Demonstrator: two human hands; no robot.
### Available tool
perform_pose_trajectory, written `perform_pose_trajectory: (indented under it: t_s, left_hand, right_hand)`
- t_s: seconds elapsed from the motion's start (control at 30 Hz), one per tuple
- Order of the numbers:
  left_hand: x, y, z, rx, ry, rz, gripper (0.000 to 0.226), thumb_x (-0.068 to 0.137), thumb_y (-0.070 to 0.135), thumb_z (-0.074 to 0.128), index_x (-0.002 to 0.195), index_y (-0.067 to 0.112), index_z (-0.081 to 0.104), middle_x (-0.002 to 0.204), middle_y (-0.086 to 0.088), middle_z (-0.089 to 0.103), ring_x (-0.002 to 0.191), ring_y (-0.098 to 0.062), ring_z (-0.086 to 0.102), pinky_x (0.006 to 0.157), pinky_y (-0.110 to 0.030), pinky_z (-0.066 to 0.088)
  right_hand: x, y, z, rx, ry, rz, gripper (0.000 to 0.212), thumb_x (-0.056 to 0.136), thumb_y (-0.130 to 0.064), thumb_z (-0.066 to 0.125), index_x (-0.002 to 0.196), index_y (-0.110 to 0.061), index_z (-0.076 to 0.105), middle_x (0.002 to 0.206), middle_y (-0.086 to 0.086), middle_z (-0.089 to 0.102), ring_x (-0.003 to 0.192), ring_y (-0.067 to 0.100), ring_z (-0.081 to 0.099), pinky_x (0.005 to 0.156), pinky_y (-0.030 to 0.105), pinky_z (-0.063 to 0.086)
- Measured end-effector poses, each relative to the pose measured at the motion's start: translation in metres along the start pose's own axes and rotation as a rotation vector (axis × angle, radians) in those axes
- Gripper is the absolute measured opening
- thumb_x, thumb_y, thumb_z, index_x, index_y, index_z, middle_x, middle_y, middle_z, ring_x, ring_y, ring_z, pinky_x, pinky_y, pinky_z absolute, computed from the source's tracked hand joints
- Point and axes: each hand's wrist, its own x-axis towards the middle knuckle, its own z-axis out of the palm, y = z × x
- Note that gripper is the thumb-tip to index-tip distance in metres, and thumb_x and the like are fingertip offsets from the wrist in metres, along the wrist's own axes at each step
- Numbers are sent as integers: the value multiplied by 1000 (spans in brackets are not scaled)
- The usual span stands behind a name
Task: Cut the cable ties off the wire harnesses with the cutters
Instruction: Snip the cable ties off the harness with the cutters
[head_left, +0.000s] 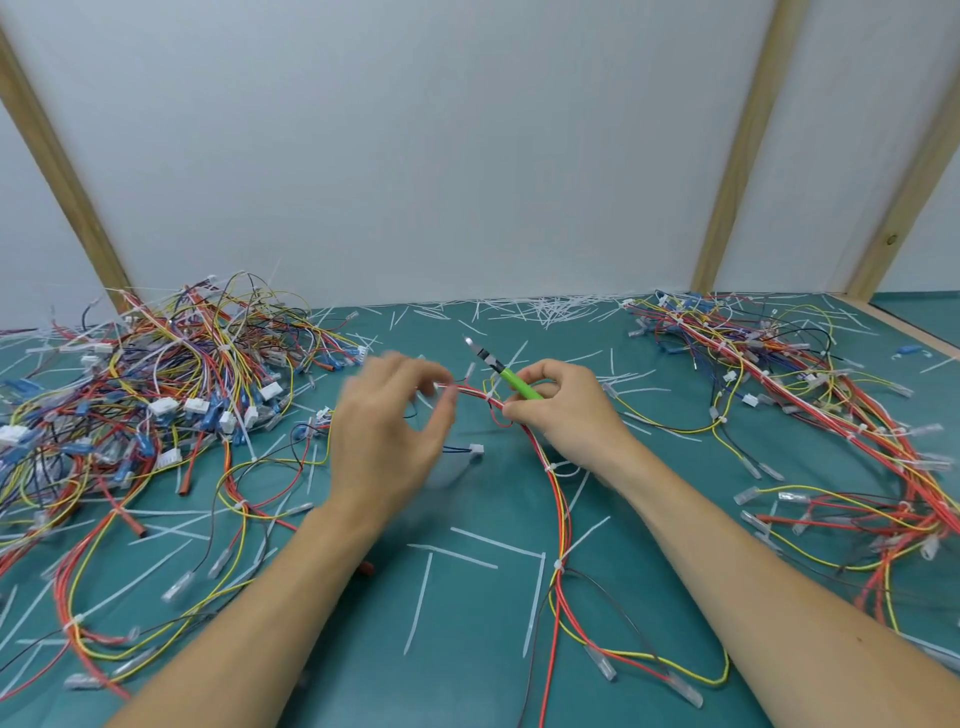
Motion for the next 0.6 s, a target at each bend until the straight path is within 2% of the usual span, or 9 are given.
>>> perform_pose_trajectory:
  t_s: [0.07, 0.13, 0.2, 0.27, 0.33, 0.4, 0.5, 0.6]
  left_hand:
    - [-8, 7, 8, -186, -234, -107, 16, 93, 29, 66, 80, 21, 71, 65, 8, 64, 60, -15, 56, 62, -35, 48]
    - [-11, 5, 15, -294, -391, -267, 25, 97, 32, 65, 76, 20, 73, 61, 4, 68, 49, -9, 50, 54, -29, 41]
    - [-8, 0, 17, -450, -368, -446, 27, 99, 32, 61, 79, 19, 73, 67, 0, 73, 46, -7, 43, 50, -24, 37]
    - [-3, -4, 14, -641, -277, -651, 27, 99, 35, 61, 85, 16, 74, 75, -3, 76, 45, -9, 44, 45, -18, 37]
    - [-1, -5, 13, -746, -244, -775, 29, 96, 38, 64, 85, 14, 75, 79, -7, 77, 44, -10, 48, 41, -16, 35]
    - [-1, -4, 12, -794, -249, -828, 31, 95, 39, 65, 83, 13, 75, 81, -9, 77, 46, -11, 56, 40, -17, 36]
    - [0, -4, 11, -788, -284, -848, 28, 97, 34, 64, 83, 12, 75, 83, -7, 78, 59, -14, 71, 42, -18, 43]
    - [0, -3, 12, -772, -273, -886, 24, 98, 27, 64, 84, 9, 73, 81, -5, 78, 72, -17, 76, 47, -22, 52]
  right_hand:
    - [-1, -2, 1, 88, -6, -8, 22, 78, -5, 80, 94, -14, 68, 79, -4, 78, 63, 6, 65, 62, 14, 50]
    - [-3, -3, 3, 143, -26, -15, 21, 80, -2, 80, 95, -12, 69, 73, -8, 76, 61, 2, 65, 58, 10, 46]
    - [-5, -4, 6, 180, -70, -19, 21, 81, 0, 79, 95, -13, 68, 73, -8, 75, 60, 0, 65, 55, 8, 43]
    - [-6, -5, 9, 193, -116, -31, 22, 82, 1, 79, 96, -12, 68, 76, -5, 76, 61, 1, 65, 58, 9, 45]
    - [-8, -5, 11, 187, -141, -50, 22, 82, 3, 78, 97, -10, 67, 76, -4, 76, 61, 2, 65, 60, 9, 46]
    - [-9, -6, 12, 158, -150, -76, 23, 82, 4, 78, 96, -11, 67, 75, -4, 76, 62, 4, 65, 64, 12, 49]
    - [-10, -6, 9, 56, -131, -128, 23, 82, -2, 80, 93, -15, 65, 79, -3, 78, 70, 12, 69, 78, 27, 56]
    - [-10, -5, 5, -155, -46, -234, 26, 78, -26, 87, 93, -22, 66, 84, -9, 77, 81, 17, 72, 84, 38, 57]
